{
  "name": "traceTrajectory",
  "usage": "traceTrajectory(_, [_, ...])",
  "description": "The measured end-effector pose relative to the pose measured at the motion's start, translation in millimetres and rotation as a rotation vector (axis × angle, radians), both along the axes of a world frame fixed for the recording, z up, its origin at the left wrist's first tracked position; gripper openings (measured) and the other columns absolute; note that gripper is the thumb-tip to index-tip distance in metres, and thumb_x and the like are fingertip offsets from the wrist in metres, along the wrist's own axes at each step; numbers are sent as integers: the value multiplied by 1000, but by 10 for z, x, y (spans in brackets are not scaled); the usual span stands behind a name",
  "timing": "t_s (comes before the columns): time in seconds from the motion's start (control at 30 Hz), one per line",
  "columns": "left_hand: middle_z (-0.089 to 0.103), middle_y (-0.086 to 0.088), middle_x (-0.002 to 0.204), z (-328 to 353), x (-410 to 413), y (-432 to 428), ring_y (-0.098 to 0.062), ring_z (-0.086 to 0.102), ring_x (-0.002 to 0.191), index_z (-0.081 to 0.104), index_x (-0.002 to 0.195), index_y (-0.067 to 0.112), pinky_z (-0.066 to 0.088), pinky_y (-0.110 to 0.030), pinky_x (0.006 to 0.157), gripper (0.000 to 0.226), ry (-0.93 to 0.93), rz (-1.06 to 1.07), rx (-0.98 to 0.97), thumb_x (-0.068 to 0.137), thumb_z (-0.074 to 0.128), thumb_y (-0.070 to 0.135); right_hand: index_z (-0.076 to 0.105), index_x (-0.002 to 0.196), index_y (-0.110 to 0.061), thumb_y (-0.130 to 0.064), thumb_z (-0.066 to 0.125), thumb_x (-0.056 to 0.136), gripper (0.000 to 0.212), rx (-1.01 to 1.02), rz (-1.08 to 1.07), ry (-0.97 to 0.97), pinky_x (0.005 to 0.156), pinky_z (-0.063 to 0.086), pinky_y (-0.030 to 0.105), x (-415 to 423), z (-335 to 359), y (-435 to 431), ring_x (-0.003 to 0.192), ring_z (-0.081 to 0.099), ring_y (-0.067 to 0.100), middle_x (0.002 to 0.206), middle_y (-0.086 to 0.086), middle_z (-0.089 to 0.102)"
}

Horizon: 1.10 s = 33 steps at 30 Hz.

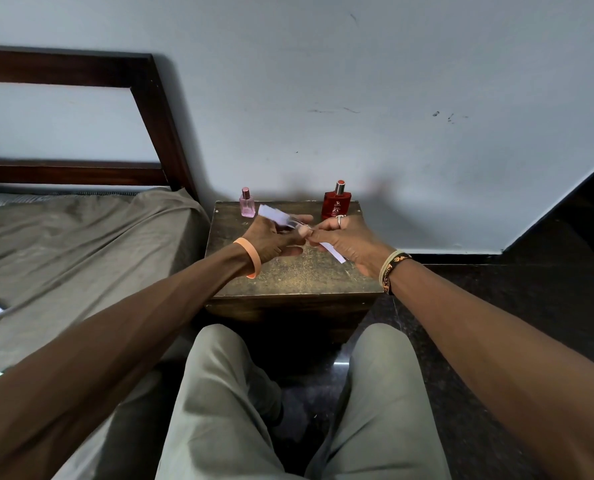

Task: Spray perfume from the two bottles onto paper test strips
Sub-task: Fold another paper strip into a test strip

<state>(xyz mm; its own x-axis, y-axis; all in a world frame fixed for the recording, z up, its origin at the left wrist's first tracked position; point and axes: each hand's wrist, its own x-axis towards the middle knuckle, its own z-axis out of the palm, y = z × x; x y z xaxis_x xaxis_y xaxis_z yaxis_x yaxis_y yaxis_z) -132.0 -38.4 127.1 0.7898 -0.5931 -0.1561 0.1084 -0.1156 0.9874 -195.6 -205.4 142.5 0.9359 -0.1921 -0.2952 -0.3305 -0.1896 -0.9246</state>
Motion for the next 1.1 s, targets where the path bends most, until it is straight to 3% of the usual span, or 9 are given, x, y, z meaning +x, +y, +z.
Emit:
traceTrajectory(0.17, [71,-17,97,3,-8,-20,-24,69,83,68,102,8,60,-39,78,23,-54,150,-30,80,75,11,77,92,-9,-34,81,80,28,-45,-2,-33,83,54,31,18,-8,8,87,65,19,98,16,75])
traceTrajectory(0.3, [71,-19,97,27,-10,-39,-28,71,87,70,89,13,59,-39,77,12,-60,218,-54,79,75,9,76,92,-13,-42,78,82,31,-129,20,-27,71,48,22,19,9,21,90,65,15,92,6,74])
traceTrajectory(0.37, [71,-19,96,31,-7,-52,-29,71,87,70,90,11,59,-39,77,12,-70,228,-40,79,75,8,76,92,-14,-43,76,84,30,-250,27,-58,65,46,22,4,33,33,82,63,11,88,2,73])
traceTrajectory(0.53, [71,-17,89,78,-50,-109,-27,70,82,70,92,5,60,-34,74,12,-73,261,-34,80,73,2,77,77,-18,-50,71,86,34,-647,-17,-189,72,52,34,28,65,117,76,68,16,75,-1,74])
traceTrajectory(0.63, [70,-13,84,101,-54,-128,-24,69,77,69,88,5,60,-29,69,10,-63,293,-49,80,72,0,77,79,-14,-44,72,86,31,-553,10,-201,69,56,39,34,107,126,76,69,22,77,5,74])
traceTrajectory(0.8, [69,-11,78,120,-53,-116,-17,69,67,68,81,6,60,-28,65,11,3,320,-81,78,73,-4,75,90,-18,-41,73,87,23,-418,9,-136,66,53,27,43,65,102,77,68,13,81,-2,73])
traceTrajectory(0.9, [69,-12,79,106,-44,-109,-18,70,67,69,88,0,60,-29,65,15,67,352,-75,75,75,-4,75,83,-19,-40,73,86,21,-464,10,-145,66,55,31,57,41,119,74,69,16,75,0,73])
traceTrajectory(1.0, [70,-10,78,115,-37,-108,-14,69,65,69,90,-1,60,-27,63,17,88,370,-70,75,75,-4,76,75,-17,-36,72,87,22,-525,12,-184,55,48,25,63,50,146,69,68,20,69,2,73])
traceTrajectory(1.1, [70,-10,79,135,-35,-93,-16,69,68,69,91,-1,59,-25,62,17,96,348,-65,76,75,-4,77,79,-17,-33,72,87,19,-544,12,-188,55,46,22,73,61,144,64,63,13,71,0,72])
